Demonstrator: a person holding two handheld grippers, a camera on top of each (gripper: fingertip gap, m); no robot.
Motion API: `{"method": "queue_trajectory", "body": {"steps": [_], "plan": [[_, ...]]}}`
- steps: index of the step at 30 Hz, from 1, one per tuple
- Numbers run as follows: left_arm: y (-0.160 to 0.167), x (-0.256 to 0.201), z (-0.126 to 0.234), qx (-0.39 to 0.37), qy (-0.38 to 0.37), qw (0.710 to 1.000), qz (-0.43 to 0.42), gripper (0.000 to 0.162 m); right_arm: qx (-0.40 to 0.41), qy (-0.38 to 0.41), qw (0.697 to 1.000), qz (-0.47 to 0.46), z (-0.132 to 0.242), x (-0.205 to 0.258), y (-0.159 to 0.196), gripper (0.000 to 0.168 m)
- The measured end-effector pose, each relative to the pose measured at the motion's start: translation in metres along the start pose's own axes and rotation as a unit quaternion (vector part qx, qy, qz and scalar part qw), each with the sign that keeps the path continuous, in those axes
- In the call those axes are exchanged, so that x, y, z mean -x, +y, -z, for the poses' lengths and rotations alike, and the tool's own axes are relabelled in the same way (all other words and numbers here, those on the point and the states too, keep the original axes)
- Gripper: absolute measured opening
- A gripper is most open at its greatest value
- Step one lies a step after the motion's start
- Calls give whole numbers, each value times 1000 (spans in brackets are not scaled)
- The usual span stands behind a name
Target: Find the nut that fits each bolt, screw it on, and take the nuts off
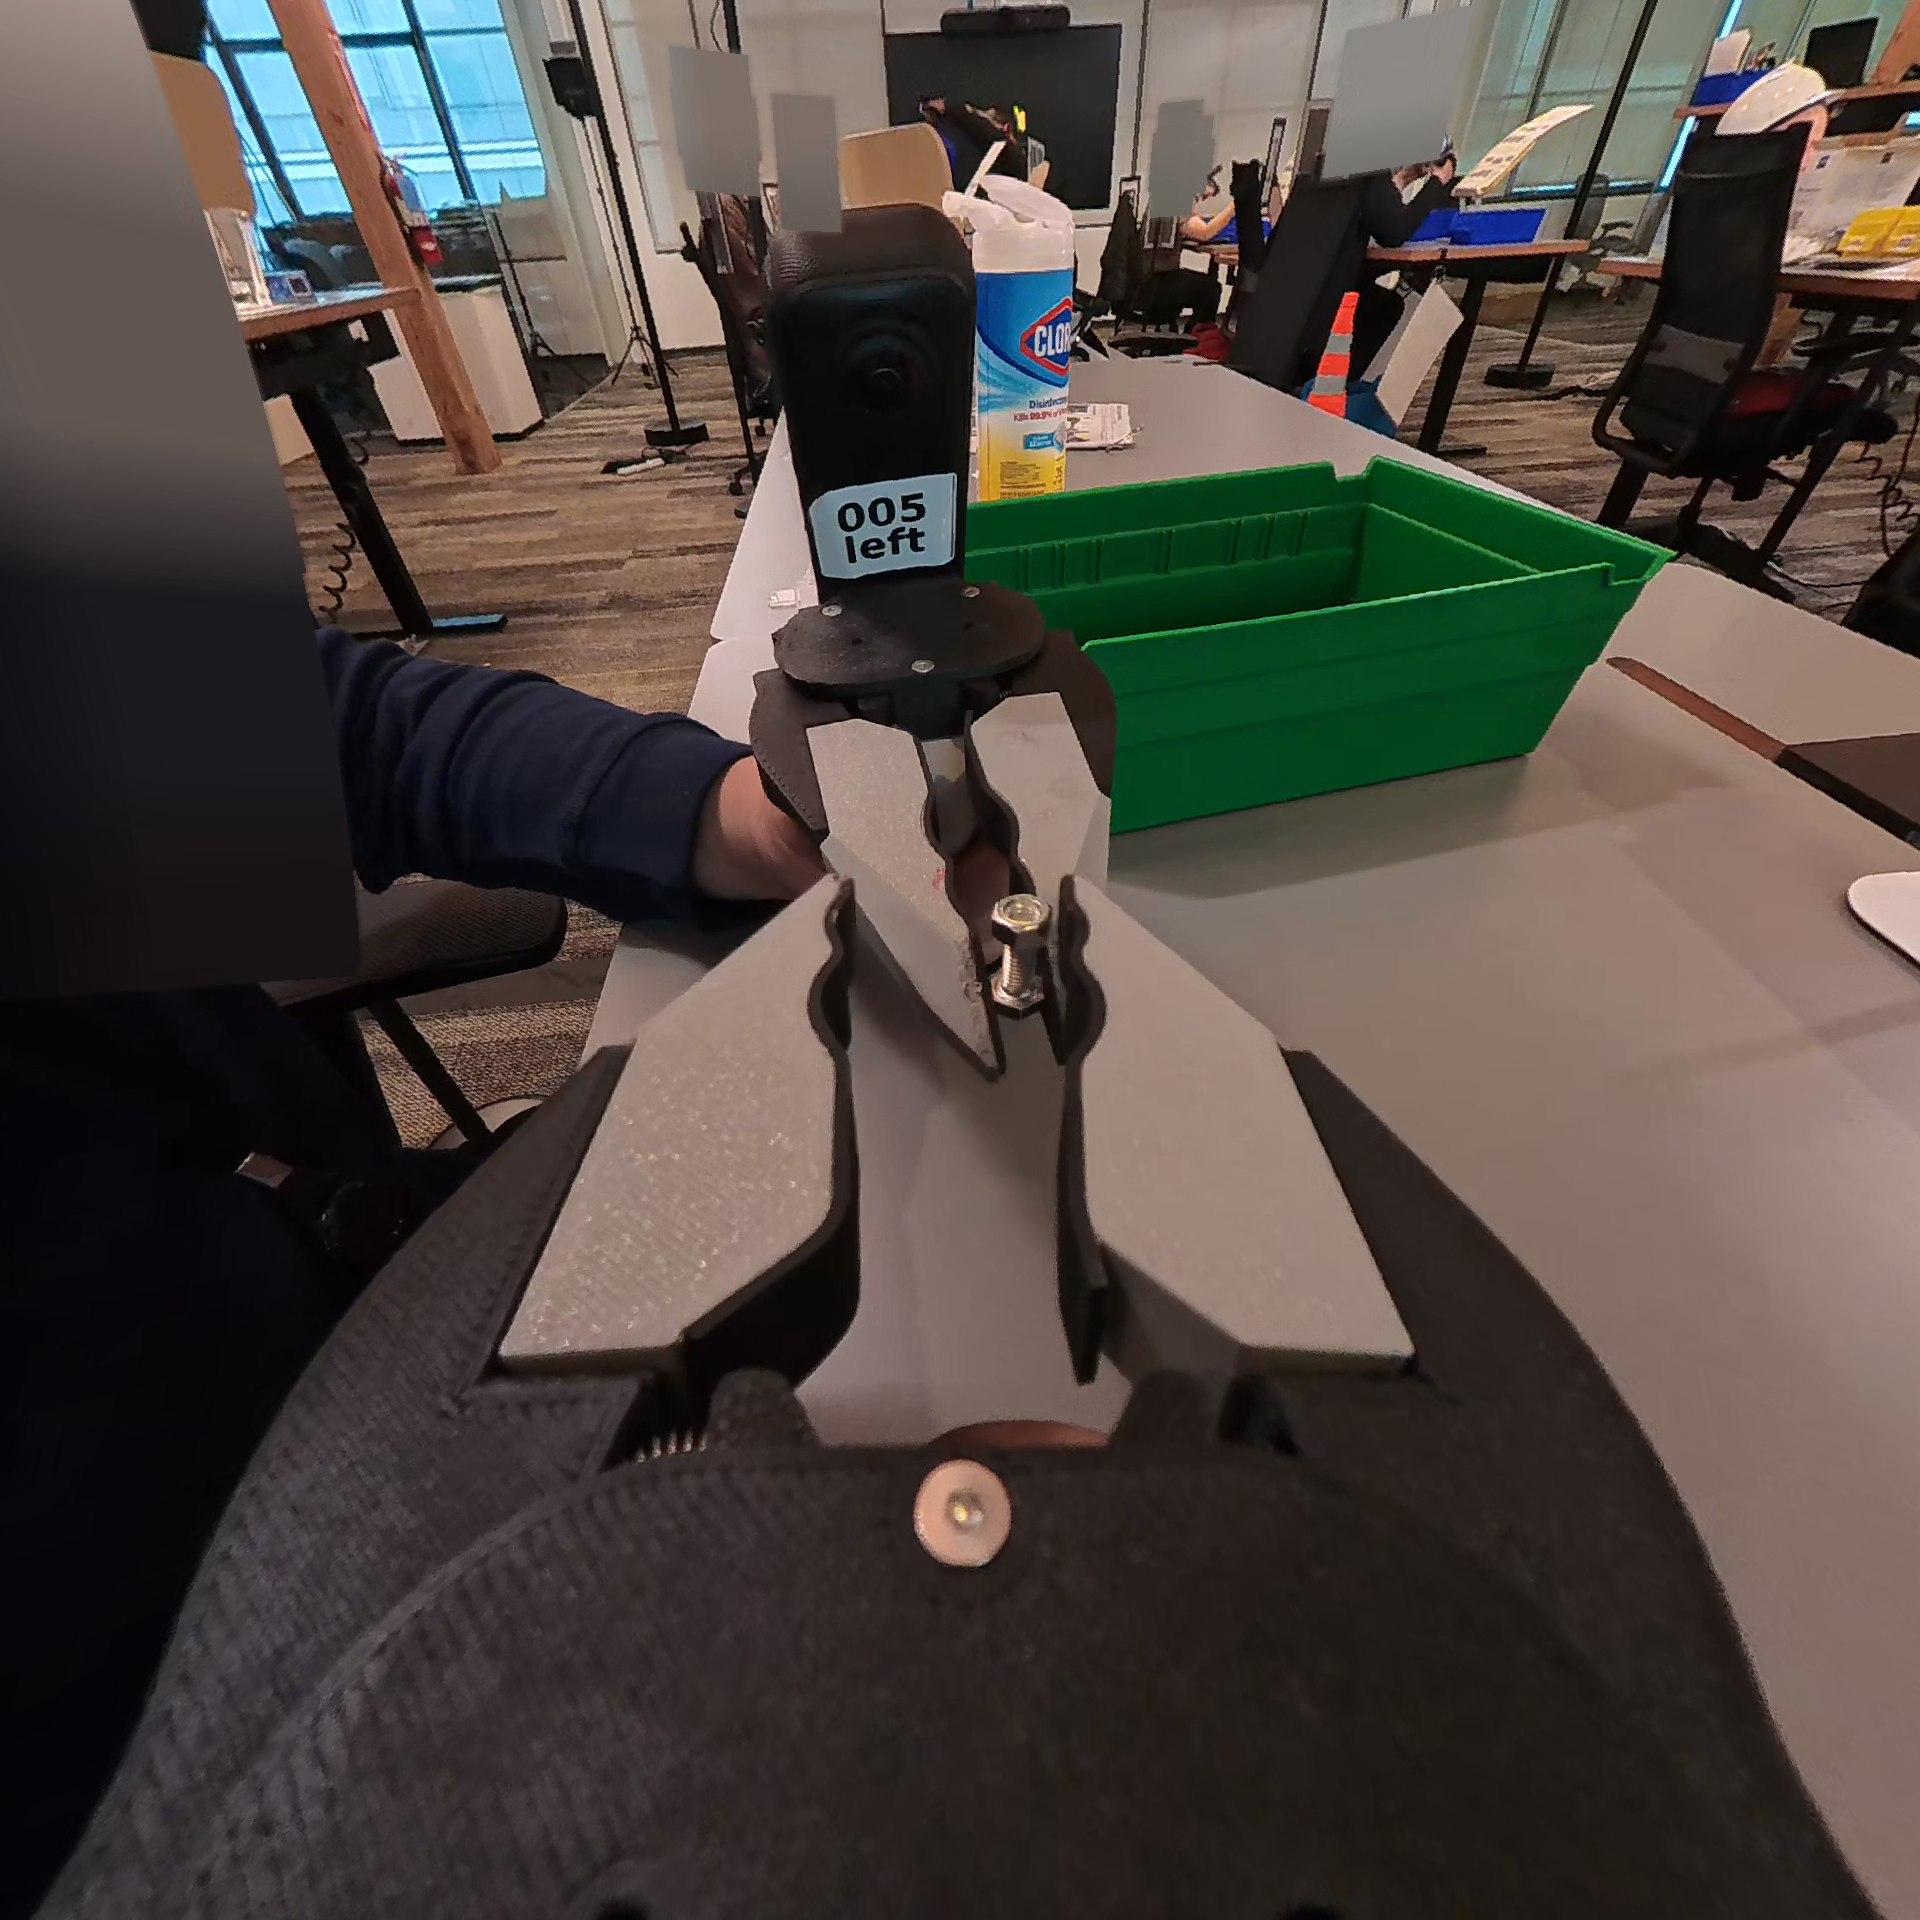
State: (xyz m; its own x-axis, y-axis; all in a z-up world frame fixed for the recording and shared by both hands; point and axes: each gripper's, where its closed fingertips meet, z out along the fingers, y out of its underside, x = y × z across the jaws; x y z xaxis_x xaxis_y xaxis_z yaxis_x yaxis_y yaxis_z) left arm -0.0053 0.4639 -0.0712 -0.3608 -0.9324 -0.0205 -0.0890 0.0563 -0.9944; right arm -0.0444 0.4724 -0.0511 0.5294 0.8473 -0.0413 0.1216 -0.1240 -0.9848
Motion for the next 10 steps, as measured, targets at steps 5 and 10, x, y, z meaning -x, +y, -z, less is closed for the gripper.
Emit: {"method": "queue_trajectory", "body": {"steps": [5,10], "plan": [[0,0,0,0,0,1000,0,8,-6,10,1000,3,4,-3,-1,35],[-1,1,1,-1,-2,1000,1,8,-12,10,1000,1,8,-3,-2,33]]}}
